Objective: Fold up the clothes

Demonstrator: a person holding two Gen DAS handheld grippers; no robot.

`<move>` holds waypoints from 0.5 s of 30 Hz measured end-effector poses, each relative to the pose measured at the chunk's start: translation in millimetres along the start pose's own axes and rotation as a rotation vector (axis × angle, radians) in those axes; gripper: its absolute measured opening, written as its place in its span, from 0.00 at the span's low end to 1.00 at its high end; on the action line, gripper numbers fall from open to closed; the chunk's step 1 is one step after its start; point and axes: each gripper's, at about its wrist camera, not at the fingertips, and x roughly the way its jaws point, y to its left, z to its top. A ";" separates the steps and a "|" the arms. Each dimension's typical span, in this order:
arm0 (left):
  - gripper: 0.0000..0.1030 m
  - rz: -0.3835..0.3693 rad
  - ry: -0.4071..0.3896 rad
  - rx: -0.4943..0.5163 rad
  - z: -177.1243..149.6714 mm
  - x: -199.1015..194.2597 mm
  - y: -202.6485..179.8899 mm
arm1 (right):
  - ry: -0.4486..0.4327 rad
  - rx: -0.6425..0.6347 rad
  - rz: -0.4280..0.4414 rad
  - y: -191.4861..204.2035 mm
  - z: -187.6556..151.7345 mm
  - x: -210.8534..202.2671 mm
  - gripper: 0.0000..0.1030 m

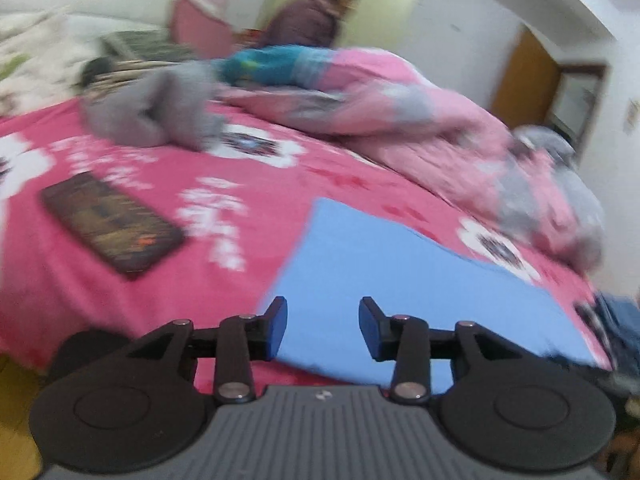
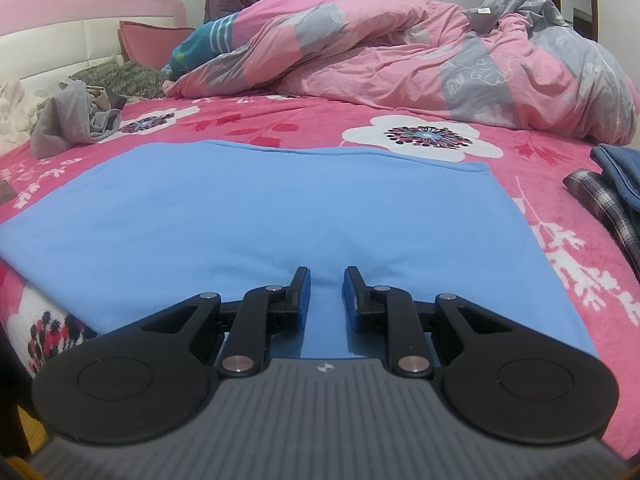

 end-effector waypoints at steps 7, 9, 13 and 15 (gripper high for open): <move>0.56 -0.117 0.105 0.180 -18.6 41.4 -49.7 | -0.013 0.000 0.003 -0.2 -2.5 0.1 0.17; 0.60 -0.106 0.115 0.233 -27.1 46.1 -58.1 | -0.018 -0.002 0.003 0.1 -3.5 -0.2 0.17; 0.66 -0.072 0.113 0.336 -43.1 49.0 -71.1 | -0.023 -0.002 0.007 -0.9 -4.5 -0.8 0.17; 0.67 -0.074 0.114 0.339 -44.2 48.0 -71.7 | -0.024 -0.005 0.006 -0.5 -4.5 -2.1 0.17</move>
